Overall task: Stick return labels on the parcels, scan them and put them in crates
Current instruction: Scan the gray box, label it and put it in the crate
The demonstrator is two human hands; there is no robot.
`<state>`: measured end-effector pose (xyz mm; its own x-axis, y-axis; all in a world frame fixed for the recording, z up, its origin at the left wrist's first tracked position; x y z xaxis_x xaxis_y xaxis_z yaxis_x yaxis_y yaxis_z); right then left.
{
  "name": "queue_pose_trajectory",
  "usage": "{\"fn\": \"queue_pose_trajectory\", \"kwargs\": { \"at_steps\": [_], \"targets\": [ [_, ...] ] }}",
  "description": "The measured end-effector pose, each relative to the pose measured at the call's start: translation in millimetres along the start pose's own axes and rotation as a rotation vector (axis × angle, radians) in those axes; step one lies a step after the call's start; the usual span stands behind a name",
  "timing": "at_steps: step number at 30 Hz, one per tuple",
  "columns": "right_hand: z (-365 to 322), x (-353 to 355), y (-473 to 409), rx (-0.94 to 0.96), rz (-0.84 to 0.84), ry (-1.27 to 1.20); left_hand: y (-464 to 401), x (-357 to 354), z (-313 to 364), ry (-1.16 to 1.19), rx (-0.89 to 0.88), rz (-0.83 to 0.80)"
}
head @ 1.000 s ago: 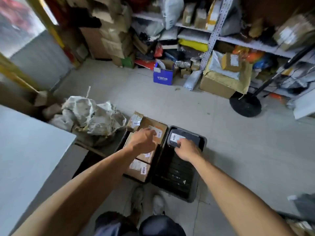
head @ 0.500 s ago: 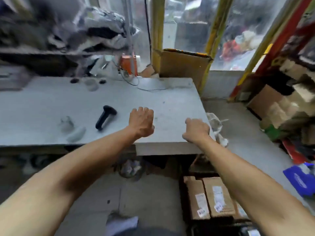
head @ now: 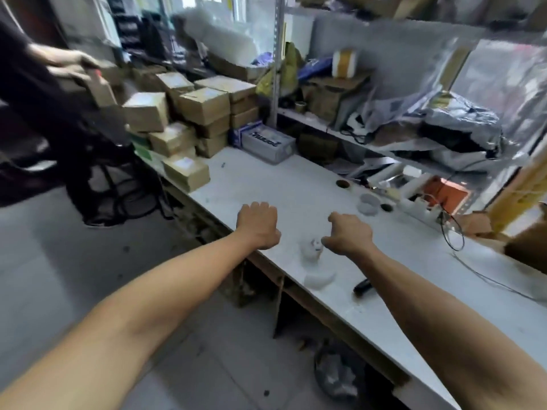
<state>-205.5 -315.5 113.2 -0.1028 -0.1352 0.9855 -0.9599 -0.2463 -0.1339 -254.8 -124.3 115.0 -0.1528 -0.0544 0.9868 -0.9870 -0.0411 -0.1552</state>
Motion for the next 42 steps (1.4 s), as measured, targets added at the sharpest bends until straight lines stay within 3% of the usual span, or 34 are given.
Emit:
{"fn": "queue_pose_trajectory", "kwargs": {
  "at_steps": [7,16,22,42],
  "targets": [
    [-80.0,-19.3,-83.5,0.125,-0.017,0.004,-39.5,-19.4,-83.5,0.032,0.129,-0.028],
    [-121.5,-57.6,-226.0,0.126,-0.001,0.028,-173.4,-50.4,-139.3,0.043,0.087,-0.014],
    [-132.9,-88.5,-326.6,0.078,-0.035,0.030,-275.7,-87.8,-168.6,0.094,0.065,-0.104],
    [-132.3,-205.6,-546.4,-0.081,-0.176,-0.178,-504.4,-206.2,-233.0,0.671,0.390,-0.271]
  ]
}}
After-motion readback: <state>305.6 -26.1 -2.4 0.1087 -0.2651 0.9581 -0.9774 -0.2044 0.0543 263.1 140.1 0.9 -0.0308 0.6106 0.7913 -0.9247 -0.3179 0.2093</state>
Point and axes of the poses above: each hand's wrist, its own y-axis away from the middle knuckle, its own x-axis out of the back of the hand, z = x × y, the point moved 7 cm from there along -y, towards the middle knuckle, and after that the axes turned 13 degrees about z, right-handed, at the moved point
